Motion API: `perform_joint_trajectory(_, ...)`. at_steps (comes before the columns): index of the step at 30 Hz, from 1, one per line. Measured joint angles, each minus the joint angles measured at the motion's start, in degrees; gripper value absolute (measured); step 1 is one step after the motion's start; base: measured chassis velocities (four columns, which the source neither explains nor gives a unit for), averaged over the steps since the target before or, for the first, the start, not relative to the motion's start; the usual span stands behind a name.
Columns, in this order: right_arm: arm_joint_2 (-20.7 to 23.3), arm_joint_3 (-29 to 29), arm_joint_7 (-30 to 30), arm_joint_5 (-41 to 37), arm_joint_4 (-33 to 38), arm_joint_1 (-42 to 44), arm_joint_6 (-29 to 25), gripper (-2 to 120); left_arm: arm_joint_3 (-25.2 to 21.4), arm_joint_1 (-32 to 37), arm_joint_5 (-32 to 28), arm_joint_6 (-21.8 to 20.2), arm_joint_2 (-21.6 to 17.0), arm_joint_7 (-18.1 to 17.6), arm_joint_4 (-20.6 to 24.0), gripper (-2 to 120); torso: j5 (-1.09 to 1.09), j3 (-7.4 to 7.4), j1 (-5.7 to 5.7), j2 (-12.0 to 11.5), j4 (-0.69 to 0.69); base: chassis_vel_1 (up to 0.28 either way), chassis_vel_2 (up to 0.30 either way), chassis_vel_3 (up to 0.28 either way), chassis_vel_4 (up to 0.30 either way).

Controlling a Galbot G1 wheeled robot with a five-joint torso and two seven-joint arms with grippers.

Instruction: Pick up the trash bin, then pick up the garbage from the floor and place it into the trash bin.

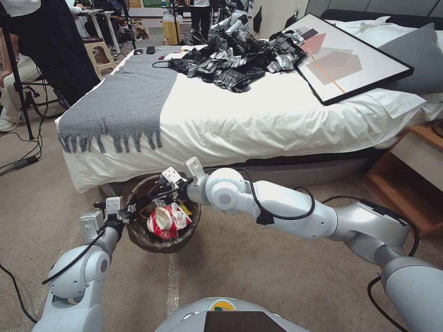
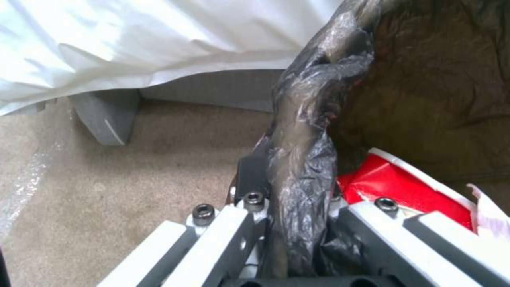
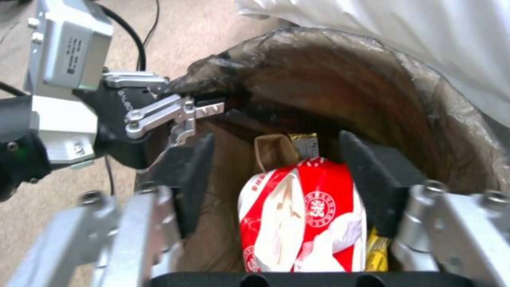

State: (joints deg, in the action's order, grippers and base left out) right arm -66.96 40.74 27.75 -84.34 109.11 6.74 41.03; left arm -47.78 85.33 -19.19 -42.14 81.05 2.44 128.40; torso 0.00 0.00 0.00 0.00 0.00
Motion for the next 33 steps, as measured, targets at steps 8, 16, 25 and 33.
perform_joint_trajectory(8,0.1,0.2,-1.7,2.6,-1.2,0.3,-2.8,89,-0.1,-0.1,0.0,0.0,-0.1,0.1,-0.1,0,0.0,0.0,0.0,0.0,0.0,0.0,0.0,0.0,0.0)
perform_joint_trajectory(16,6.0,-6.9,-2.3,21.8,1.6,1.8,-11.6,100,-0.2,0.0,-0.4,0.0,0.0,0.0,0.0,0,0.02,0.0,0.0,0.0,0.03,0.0,0.0,0.0,0.0)
perform_joint_trajectory(25,19.2,-26.1,-0.5,40.7,5.2,14.8,-24.8,100,-0.5,0.1,-0.7,0.0,-0.5,0.2,0.6,0,0.02,0.0,0.0,0.0,0.0,0.0,0.0,0.0,0.0)
perform_joint_trajectory(33,19.3,-59.8,-0.9,53.6,8.1,46.1,-25.8,100,-0.3,0.7,-1.1,0.8,-1.2,0.0,1.1,0,0.05,-0.01,0.0,0.0,-0.03,0.0,0.0,0.0,0.0)
